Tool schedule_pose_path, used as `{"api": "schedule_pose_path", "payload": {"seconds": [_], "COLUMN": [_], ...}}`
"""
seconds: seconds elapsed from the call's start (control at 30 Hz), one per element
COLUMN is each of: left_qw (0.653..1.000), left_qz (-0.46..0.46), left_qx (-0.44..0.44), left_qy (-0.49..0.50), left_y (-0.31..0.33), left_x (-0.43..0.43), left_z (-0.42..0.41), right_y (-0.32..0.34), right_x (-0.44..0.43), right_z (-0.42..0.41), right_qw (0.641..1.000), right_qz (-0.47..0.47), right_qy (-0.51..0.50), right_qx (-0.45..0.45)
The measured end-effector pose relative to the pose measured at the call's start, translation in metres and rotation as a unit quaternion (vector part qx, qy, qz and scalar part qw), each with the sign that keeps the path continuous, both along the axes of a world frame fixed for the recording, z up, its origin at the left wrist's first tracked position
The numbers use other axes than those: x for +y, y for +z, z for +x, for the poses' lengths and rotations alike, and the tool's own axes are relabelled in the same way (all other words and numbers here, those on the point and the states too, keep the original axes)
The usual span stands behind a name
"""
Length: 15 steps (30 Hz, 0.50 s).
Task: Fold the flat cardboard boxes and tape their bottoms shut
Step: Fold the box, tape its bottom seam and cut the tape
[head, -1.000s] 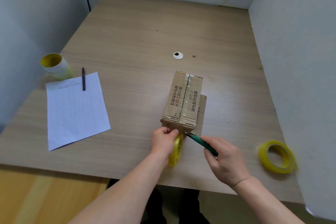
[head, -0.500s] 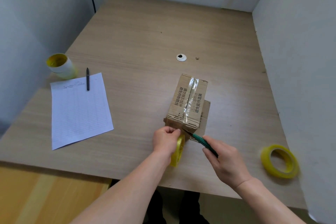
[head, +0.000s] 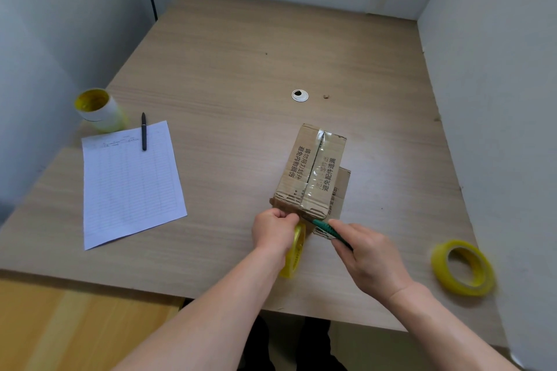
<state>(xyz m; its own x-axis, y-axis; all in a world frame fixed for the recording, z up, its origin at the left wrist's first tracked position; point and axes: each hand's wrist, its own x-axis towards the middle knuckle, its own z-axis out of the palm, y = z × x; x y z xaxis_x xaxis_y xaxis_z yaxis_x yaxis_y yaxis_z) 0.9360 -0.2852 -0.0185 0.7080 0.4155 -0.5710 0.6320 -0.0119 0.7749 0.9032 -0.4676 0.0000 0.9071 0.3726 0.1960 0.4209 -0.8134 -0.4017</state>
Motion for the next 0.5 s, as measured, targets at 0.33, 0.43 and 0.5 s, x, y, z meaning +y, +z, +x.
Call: {"api": "schedule_pose_path", "payload": {"seconds": [0.33,0.43,0.5], "left_qw": [1.000,1.000,1.000], "left_qz": [0.021,0.024,0.022], "left_qx": [0.000,-0.002,-0.006], "left_qy": [-0.010,-0.012,-0.010], "left_y": [0.000,-0.002,-0.003], "left_x": [0.002,0.002,0.002], "left_z": [0.005,0.004,0.004], "right_y": [0.004,0.004,-0.001], "right_x": [-0.012,-0.021,-0.025], "right_z": [-0.016,-0.031,-0.041], "right_qw": [0.990,0.973,0.968], "right_qz": [0.114,0.187,0.199], "right_qy": [-0.060,-0.106,-0.134], "right_qx": [0.056,0.087,0.073]}}
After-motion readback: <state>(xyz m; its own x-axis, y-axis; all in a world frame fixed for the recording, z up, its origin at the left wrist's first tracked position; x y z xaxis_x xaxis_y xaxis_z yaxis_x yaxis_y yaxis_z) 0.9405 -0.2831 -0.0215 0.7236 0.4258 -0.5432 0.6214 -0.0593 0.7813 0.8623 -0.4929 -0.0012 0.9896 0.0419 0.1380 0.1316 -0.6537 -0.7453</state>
